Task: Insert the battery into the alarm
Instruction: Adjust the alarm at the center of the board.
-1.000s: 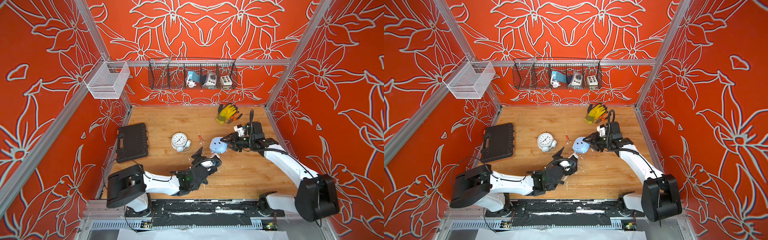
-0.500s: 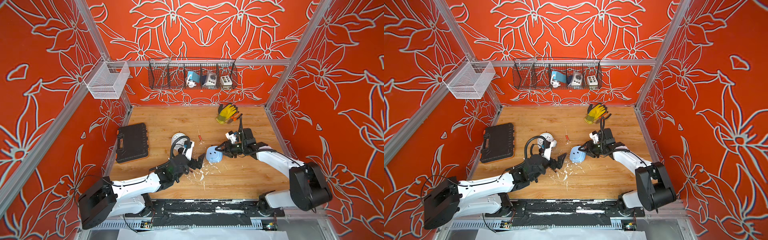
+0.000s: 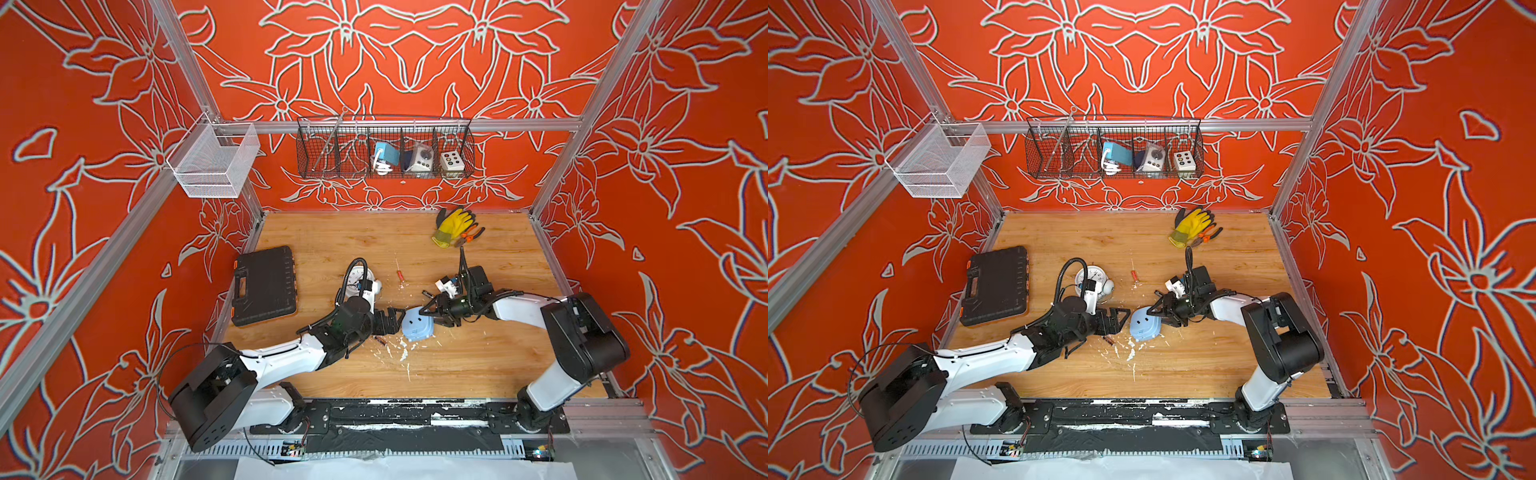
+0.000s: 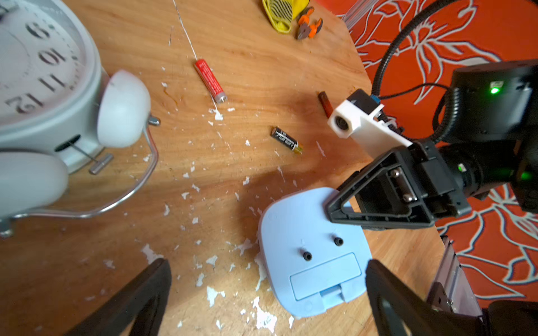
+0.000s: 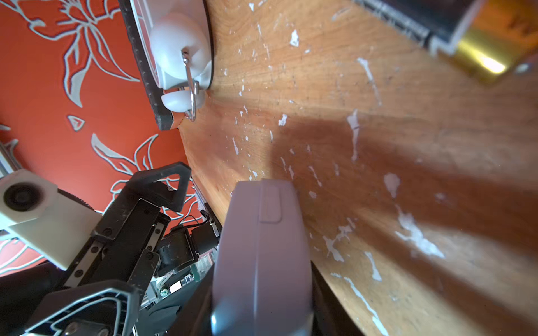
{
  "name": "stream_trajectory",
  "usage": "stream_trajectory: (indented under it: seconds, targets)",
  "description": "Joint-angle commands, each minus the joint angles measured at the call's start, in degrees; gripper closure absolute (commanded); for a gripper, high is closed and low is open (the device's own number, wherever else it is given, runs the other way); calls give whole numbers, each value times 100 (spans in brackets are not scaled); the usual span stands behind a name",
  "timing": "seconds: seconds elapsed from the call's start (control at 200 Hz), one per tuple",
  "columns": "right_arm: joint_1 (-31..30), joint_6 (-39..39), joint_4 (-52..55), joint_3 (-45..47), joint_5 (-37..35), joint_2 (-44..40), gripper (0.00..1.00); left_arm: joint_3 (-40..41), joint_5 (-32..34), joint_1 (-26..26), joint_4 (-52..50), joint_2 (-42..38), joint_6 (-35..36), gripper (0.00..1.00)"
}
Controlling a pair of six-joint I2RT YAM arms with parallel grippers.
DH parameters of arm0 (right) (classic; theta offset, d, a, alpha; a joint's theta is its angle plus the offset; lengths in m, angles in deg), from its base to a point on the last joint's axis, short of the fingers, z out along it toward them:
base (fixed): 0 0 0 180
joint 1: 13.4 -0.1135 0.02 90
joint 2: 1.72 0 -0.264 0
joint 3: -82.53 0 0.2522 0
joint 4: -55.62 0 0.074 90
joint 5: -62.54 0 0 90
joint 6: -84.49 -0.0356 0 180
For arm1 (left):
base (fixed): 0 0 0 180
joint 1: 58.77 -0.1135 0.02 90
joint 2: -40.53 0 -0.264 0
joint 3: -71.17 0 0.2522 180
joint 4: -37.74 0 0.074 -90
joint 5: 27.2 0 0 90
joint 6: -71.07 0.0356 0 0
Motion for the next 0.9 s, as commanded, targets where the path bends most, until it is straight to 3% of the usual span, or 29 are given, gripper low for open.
stream_trajectory:
  seconds: [0.0, 0.265, 0.475, 0.891]
  targets:
    - [-19, -42, -112, -123, 63, 111, 48, -155, -217, -25, -73, 104, -185, 2]
    - [-19, -73, -76, -91, -106, 101, 30, -188, -353, -27, -12, 378, -260, 2]
    - [-15, 588, 575, -125, -846, -217, 15, -297, -426, -34, 1, 541, -262, 2]
    - [-36, 1184, 1567, 352, -2005, -1697, 11, -362, -667, -356, -69, 489, -88, 2]
